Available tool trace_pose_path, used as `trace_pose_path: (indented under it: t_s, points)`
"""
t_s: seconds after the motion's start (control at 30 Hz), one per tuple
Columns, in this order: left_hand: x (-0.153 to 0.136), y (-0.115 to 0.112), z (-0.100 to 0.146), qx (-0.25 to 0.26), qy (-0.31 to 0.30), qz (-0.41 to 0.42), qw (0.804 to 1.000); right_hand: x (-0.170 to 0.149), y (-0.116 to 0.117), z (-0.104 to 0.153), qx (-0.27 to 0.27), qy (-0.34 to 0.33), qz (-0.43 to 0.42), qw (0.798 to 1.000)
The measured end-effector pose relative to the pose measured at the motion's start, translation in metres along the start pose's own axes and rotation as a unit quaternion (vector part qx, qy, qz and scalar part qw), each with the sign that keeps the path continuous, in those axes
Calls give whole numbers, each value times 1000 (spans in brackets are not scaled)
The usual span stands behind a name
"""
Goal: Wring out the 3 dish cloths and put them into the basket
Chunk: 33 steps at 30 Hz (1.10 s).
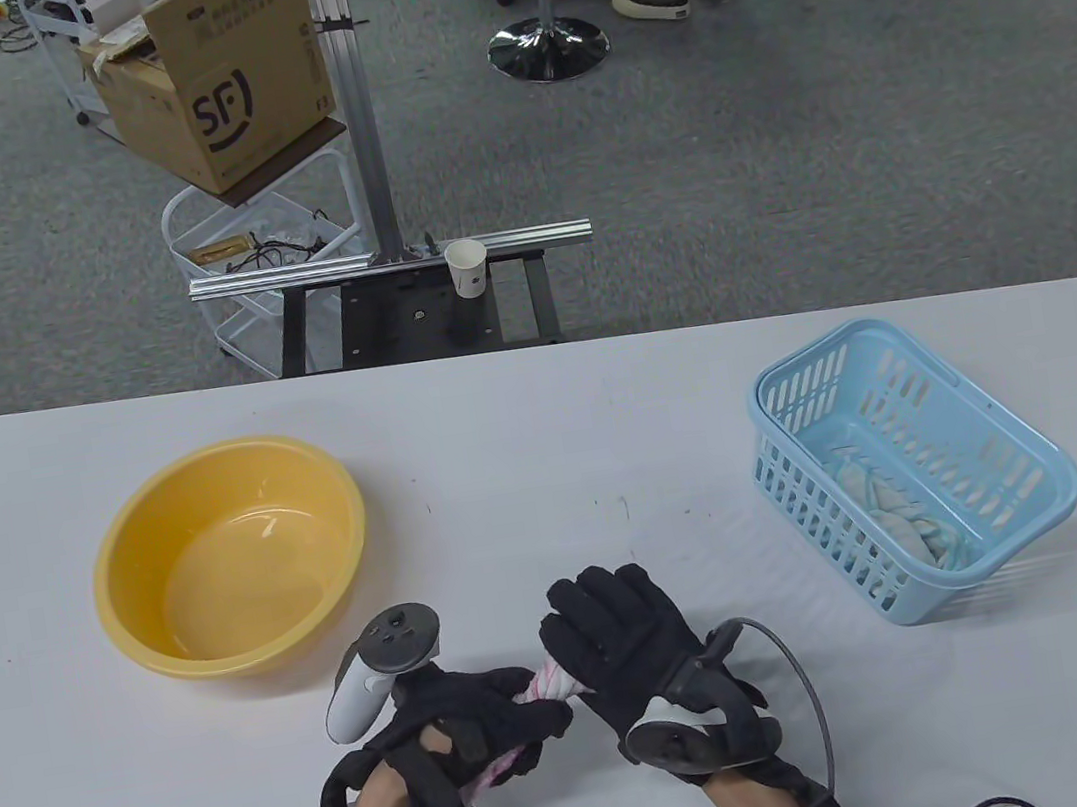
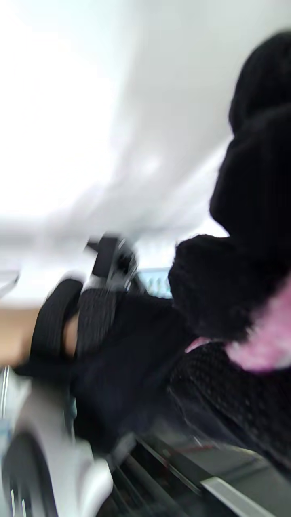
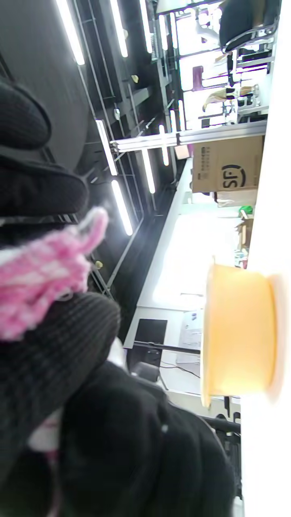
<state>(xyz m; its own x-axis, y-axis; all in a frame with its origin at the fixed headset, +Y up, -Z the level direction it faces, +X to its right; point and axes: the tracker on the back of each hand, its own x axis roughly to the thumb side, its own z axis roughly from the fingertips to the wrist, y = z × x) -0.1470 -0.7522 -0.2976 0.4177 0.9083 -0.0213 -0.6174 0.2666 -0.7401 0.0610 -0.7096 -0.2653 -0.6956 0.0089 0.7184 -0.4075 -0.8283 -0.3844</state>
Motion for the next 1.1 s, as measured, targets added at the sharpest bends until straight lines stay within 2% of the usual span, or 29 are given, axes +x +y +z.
trace_pose_path:
  t_s: [0.1,0.23,0.4,0.47,0.67,0.73,0.93,1.1]
  points:
    - [6,-1,2,39,30,-98,994,4,4,-4,40,4,6,999]
    - [13,-8,0,77,61,-218,971,6,10,-4,91,17,12,996]
    - [21,-15,-3,131,71,-342,928,7,11,-6,129,50,26,990]
    - [25,-17,-3,159,70,-392,903,7,10,-7,139,64,35,988]
    - [34,-22,0,249,36,-490,835,-4,13,-4,151,160,-64,973]
    - [34,-23,0,271,26,-509,817,-7,15,-3,164,201,-99,961]
    - [37,-27,3,296,-13,-532,793,-18,20,2,191,265,-194,925]
    - [43,-29,8,310,-40,-545,778,-28,31,11,204,307,-324,871]
